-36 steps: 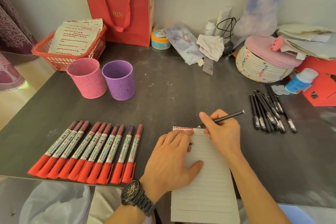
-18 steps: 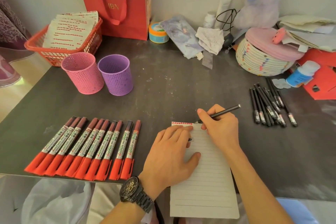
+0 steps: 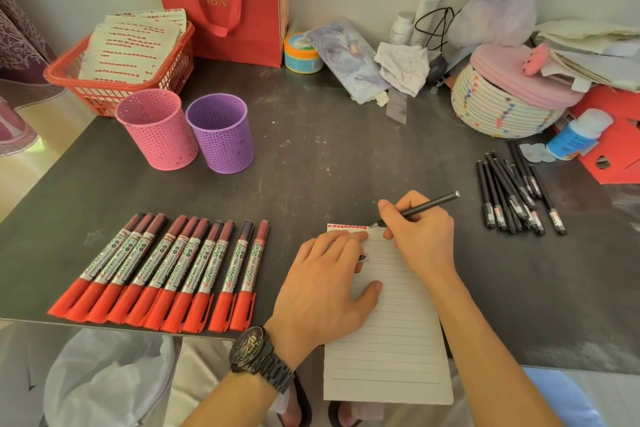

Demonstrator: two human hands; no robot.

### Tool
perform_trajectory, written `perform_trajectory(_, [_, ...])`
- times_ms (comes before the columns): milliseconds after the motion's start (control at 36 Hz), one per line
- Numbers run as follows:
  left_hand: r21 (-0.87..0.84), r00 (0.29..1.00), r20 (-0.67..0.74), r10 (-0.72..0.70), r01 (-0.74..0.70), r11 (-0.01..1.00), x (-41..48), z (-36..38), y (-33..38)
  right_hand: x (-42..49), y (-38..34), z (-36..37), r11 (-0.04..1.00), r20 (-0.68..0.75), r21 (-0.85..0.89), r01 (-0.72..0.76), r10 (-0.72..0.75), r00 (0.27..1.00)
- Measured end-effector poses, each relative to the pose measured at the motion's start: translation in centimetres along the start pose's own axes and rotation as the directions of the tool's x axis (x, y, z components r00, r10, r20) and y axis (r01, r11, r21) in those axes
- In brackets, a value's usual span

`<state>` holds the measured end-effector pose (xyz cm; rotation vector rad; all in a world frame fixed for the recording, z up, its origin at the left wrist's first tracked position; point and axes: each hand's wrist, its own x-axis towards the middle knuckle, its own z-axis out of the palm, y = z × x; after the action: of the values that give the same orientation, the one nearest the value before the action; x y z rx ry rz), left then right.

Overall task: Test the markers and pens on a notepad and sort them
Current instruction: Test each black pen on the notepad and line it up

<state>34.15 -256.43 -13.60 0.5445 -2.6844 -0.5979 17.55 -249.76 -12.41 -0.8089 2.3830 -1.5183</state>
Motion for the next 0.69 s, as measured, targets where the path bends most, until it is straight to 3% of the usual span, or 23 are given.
perform_trajectory(694, [-0.004,1.000,0.008,-0.003,0.003,1.000,0.11,-0.24,0.12,0.02,0.01,-0.16,0.999,-0.007,-0.031,0.011,-0.012,1.000])
